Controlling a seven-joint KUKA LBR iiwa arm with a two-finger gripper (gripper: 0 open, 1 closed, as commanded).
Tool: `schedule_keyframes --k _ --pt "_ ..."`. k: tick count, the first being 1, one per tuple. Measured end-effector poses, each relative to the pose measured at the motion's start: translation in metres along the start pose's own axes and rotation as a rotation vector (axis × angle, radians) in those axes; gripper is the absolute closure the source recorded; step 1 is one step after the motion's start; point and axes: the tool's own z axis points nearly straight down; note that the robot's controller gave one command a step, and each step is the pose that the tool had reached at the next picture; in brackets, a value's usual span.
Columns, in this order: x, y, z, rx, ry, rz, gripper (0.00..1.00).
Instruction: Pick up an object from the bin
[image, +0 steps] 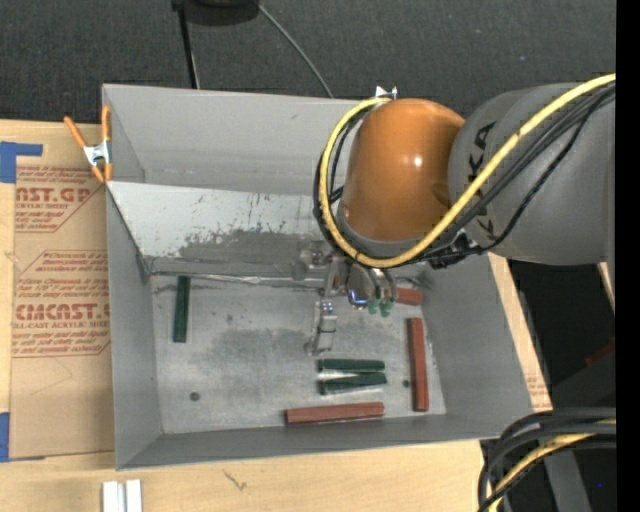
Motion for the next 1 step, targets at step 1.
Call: schedule_keyframes --k 1 --pt "0.0000 0.0000 0.0000 0.000 0.000 0.000 0.00"
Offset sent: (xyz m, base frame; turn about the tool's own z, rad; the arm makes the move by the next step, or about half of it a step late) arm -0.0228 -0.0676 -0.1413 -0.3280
